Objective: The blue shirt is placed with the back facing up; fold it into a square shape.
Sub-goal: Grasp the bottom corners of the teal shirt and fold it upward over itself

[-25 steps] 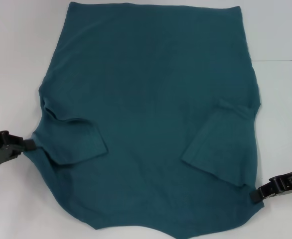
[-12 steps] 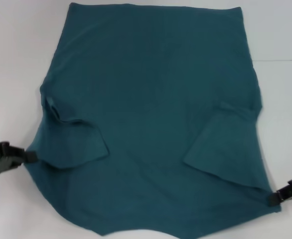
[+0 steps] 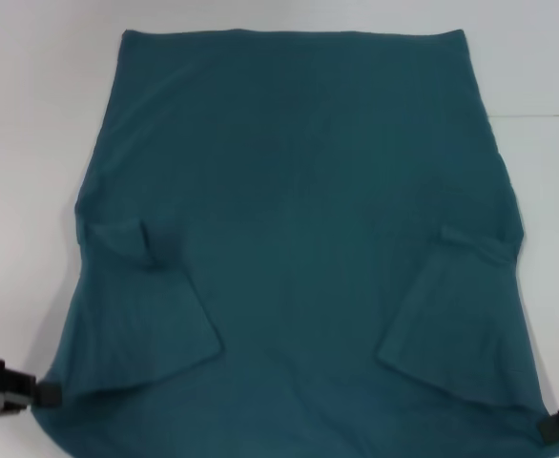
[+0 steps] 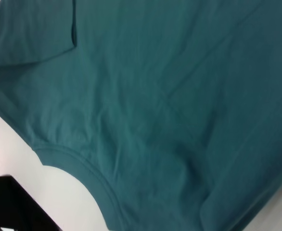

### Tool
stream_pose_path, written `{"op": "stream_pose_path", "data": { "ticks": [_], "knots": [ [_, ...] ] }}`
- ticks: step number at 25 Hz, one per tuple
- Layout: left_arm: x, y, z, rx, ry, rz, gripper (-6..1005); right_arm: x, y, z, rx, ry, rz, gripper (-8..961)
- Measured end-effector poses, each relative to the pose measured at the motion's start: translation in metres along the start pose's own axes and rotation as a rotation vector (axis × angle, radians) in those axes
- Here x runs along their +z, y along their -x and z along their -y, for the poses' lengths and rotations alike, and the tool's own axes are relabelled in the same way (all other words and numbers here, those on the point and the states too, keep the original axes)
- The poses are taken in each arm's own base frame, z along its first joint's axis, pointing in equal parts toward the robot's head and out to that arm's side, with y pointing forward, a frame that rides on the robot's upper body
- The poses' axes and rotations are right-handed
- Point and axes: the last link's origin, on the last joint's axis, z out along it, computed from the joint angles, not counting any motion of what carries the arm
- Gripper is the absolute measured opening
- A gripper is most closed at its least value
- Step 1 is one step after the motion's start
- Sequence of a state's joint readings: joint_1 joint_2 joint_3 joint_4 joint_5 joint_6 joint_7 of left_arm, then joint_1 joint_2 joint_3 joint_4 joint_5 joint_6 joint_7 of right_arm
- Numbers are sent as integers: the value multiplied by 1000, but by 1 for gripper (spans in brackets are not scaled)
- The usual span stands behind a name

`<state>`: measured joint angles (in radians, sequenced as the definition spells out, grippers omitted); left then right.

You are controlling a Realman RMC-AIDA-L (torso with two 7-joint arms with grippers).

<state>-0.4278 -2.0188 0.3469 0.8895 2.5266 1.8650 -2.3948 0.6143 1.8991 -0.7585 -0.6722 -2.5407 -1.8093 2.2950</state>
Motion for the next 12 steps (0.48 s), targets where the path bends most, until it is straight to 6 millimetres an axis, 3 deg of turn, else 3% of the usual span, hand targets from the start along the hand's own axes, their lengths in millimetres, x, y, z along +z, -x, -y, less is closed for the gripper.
{"op": "stream_pose_path", "data": {
  "ticks": [3, 6, 12],
  "knots": [
    [0, 2, 0, -2, 1, 8, 12, -1, 0, 2, 6, -5, 8, 36],
    [4, -10, -3, 8, 3, -22, 12, -8, 11, 2, 11, -4, 91, 36],
    [25, -65, -15, -43, -59, -138, 12, -23, 55, 2, 49, -11, 369, 36]
  ]
}}
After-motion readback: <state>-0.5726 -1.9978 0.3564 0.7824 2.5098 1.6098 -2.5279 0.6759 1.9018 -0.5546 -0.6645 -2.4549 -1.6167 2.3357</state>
